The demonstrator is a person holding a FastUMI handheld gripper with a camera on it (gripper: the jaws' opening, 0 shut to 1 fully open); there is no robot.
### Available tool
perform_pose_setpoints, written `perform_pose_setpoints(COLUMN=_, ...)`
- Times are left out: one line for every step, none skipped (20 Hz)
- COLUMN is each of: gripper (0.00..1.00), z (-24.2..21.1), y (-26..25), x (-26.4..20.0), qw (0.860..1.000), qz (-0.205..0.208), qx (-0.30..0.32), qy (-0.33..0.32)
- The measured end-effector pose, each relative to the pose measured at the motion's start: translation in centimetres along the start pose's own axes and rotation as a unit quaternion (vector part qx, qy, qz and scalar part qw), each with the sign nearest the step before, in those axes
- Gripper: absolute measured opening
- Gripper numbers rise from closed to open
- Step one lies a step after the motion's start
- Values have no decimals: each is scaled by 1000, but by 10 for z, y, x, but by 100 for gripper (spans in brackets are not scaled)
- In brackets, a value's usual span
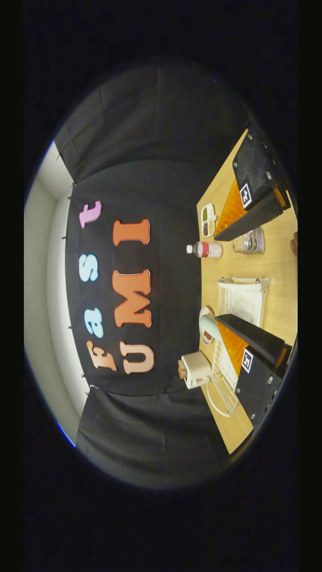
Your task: Take the plate from the dish rack, then take the spoon from the basket and place it into the plate.
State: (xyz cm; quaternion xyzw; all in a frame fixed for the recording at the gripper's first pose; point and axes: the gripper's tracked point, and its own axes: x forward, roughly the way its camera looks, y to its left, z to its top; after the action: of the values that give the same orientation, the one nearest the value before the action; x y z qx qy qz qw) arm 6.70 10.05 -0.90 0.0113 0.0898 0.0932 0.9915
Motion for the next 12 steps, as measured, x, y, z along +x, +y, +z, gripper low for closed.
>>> perform_pose_setpoints(gripper=98, z=1, y=10, x=10, qw=1000, qz=11, qx=3, qy=12)
perform_pose_setpoints(gripper=98, z=1, y=20, x=21, qw=999, qz=20, qx=6, qy=25)
perform_pose_setpoints(gripper=98, z=1, y=29, x=32, qw=999, qz=25, qx=10, qy=38)
perform_pose_setpoints(gripper=98, z=0, y=38, x=43, qw=998, qz=32, qx=14, qy=49)
perform_pose_setpoints(gripper=98, z=-1, y=45, x=54, qw=997, qz=36, qx=18, qy=61)
perform_pose_setpoints(gripper=98, z=-6, y=53, x=66, qw=996, qz=42, qx=24, qy=76)
perform_pose_setpoints(gripper=98, z=-12, y=60, x=77, qw=994, qz=44, qx=29, qy=96)
perform_pose_setpoints(gripper=98, z=-22, y=67, x=89, qw=991, qz=46, qx=37, qy=119)
perform_pose_setpoints(gripper=98, z=-30, y=74, x=98, qw=987, qz=51, qx=48, qy=143)
perform_pose_setpoints(gripper=98, z=-40, y=82, x=106, qw=982, qz=55, qx=60, qy=170)
perform_pose_setpoints(gripper=98, z=-47, y=85, x=114, qw=978, qz=52, qx=72, qy=190)
perform_pose_setpoints(gripper=98, z=-51, y=86, x=123, qw=975, qz=45, qx=80, qy=203)
